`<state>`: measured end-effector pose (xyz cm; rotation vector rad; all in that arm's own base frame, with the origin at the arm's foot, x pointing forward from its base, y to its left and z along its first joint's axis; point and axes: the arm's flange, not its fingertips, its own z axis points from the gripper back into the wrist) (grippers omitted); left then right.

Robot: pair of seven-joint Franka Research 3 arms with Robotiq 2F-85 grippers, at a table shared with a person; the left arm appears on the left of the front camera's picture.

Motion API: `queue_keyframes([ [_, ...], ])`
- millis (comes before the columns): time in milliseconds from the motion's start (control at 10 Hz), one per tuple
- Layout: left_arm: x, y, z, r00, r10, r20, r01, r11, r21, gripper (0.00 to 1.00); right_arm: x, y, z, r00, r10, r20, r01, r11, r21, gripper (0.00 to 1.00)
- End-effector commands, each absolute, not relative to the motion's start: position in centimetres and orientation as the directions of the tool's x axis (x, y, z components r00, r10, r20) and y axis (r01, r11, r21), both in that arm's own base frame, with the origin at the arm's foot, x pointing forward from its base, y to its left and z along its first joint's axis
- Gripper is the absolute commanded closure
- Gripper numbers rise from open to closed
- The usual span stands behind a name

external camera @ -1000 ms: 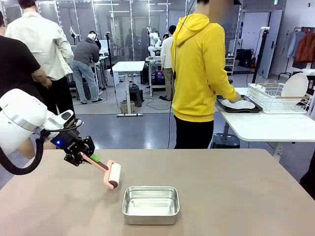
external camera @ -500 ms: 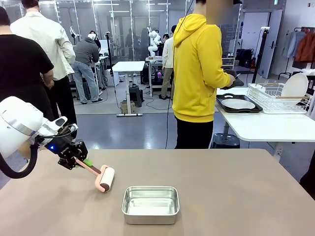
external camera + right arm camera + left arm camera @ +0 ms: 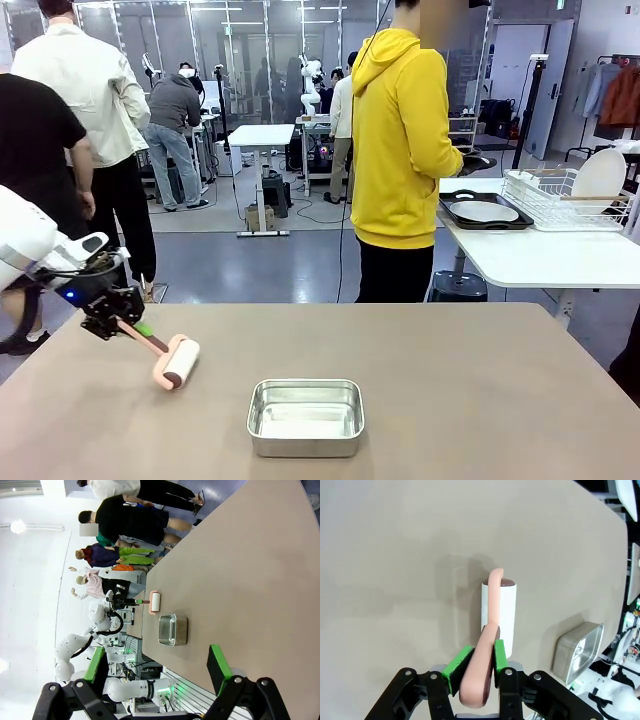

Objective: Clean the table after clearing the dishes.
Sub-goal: When the right (or left) Handle tray is removed, use the right hand (or left hand) to clean the right (or left) side of the table with the Lint Roller.

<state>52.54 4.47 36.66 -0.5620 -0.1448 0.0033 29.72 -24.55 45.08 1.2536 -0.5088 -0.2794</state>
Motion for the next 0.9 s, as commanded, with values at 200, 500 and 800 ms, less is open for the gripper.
queue_keyframes([
  [200,50.1,12.3,36.5,0.994,0.037,0.106,0.013,0.896,-0.443,0.77,29.7,-24.3,45.3,0.852,-0.475,0.219,-0.086,0.287,0.954,0.0],
  [500,48.2,18.0,38.5,0.989,0.066,0.129,-0.011,0.922,-0.388,0.77,29.7,-24.3,45.3,0.852,-0.475,0.219,-0.086,0.287,0.954,0.0],
  [800,46.1,21.5,41.4,0.985,0.067,0.158,-0.021,0.96,-0.28,0.77,29.7,-24.3,45.3,0.852,-0.475,0.219,-0.086,0.287,0.954,0.0],
])
